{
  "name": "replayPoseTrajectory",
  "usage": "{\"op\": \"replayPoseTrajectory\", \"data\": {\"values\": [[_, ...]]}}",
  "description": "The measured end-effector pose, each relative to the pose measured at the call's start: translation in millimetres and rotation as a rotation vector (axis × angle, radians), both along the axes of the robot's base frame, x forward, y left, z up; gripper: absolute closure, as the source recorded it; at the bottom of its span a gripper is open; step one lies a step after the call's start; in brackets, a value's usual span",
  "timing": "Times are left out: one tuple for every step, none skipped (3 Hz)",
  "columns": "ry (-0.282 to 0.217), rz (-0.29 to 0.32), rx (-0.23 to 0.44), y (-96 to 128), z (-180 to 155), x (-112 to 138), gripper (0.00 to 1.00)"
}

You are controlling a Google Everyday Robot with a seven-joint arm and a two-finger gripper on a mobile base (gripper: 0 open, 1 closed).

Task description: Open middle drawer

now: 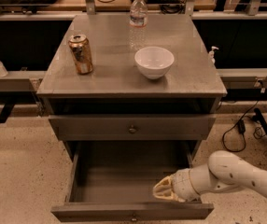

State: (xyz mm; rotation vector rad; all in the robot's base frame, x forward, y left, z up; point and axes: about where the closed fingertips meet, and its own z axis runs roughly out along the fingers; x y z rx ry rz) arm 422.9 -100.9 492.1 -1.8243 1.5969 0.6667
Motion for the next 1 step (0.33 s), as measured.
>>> {"op": "replayPoseTrajectory", "data": {"values": [[-0.081, -0.131, 0.091, -30.5, 38.8, -7.4, 0.82]]}}
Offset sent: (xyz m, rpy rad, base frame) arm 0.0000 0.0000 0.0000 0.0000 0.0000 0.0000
